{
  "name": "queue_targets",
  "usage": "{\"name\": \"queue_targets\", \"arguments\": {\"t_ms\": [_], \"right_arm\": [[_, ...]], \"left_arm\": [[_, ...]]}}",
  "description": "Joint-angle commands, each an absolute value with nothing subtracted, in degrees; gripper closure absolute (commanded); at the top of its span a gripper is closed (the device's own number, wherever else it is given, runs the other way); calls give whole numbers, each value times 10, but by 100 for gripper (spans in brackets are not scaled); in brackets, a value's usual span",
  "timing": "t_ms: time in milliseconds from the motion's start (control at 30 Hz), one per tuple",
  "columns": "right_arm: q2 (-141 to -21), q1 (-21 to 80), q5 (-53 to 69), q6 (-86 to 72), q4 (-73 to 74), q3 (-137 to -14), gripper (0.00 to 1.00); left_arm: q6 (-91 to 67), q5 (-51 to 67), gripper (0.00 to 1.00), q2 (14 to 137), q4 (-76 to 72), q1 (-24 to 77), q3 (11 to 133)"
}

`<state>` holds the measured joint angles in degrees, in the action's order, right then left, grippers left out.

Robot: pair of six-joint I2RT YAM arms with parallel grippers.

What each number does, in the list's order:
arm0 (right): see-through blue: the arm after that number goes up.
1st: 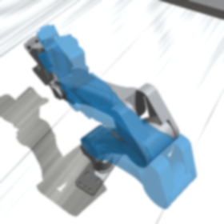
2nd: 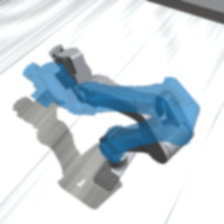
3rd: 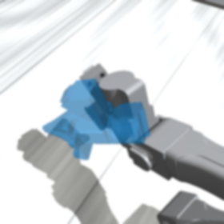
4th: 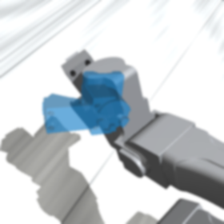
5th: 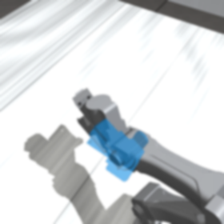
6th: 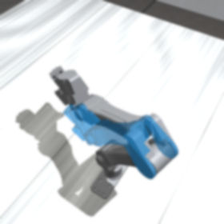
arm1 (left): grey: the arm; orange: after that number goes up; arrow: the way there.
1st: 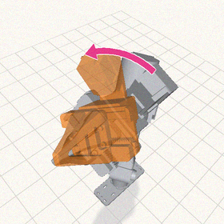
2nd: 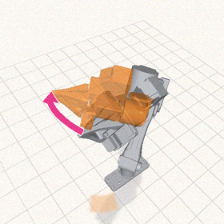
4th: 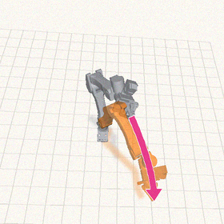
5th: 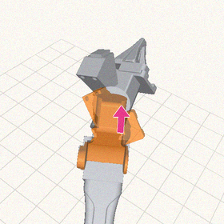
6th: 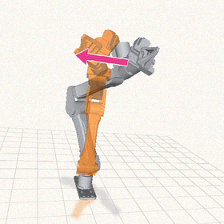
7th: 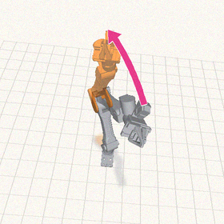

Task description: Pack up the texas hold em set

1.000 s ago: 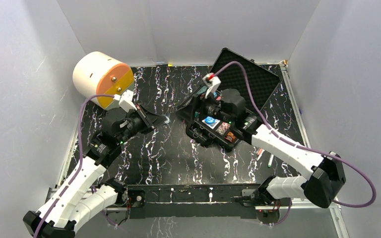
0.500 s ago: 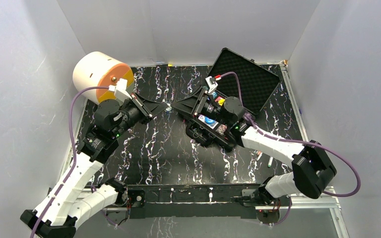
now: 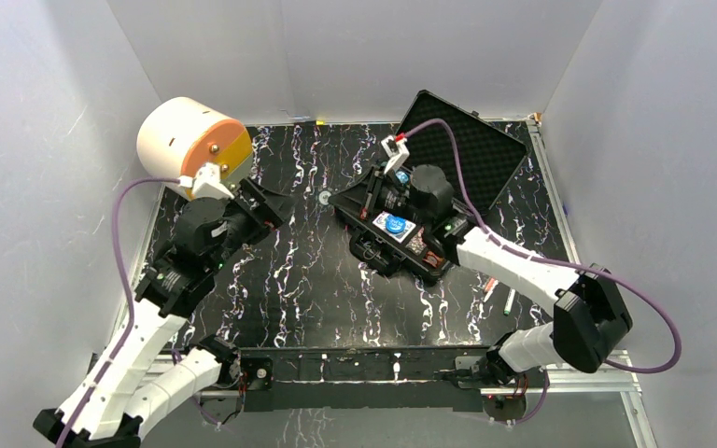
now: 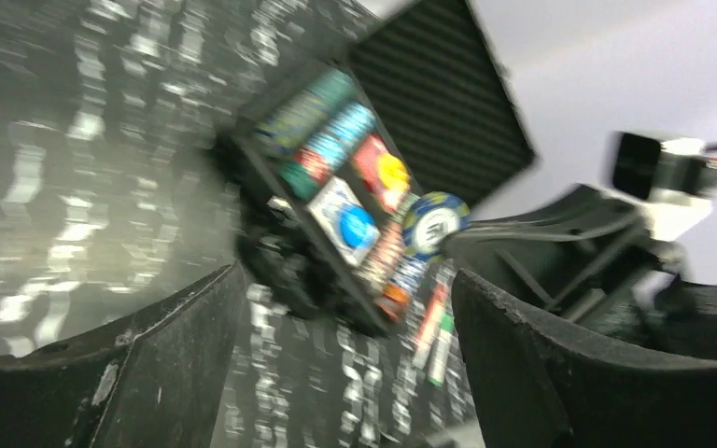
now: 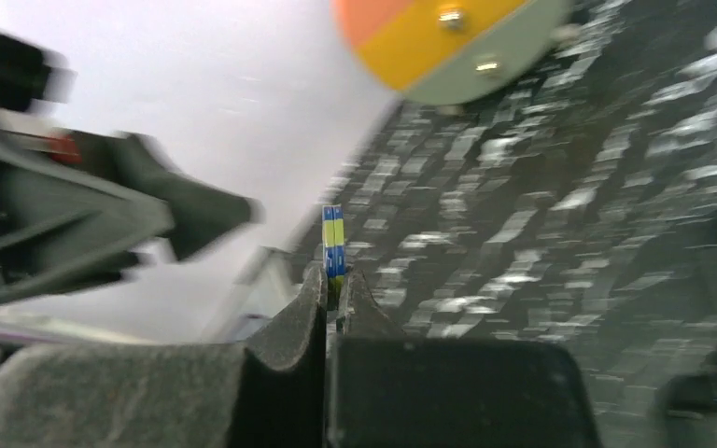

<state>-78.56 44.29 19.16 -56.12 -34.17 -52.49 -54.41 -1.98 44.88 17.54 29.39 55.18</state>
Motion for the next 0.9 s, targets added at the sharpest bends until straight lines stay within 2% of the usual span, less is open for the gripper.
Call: {"name": "queue_targets", "arguments": {"t_ms": [0,167,333,700,867], "right_arm": [[-810,432,83,-137,-12,-672,100],[-893,432,13,-20,59,-740,100],[-969,432,1,39,104,-807,100],[-1125,432,-8,53,148,-936,100],[-1146,433,-47,76,143,-942,100]], "left_arm": [[-441,-268,19,399,331,293,604],[-407,-293,17,392,343,293,623],[-401,-295,16,398,351,293,633],[-396,-277,14,415,357,293,643],[-394,-273,13,419,358,293,641]]}}
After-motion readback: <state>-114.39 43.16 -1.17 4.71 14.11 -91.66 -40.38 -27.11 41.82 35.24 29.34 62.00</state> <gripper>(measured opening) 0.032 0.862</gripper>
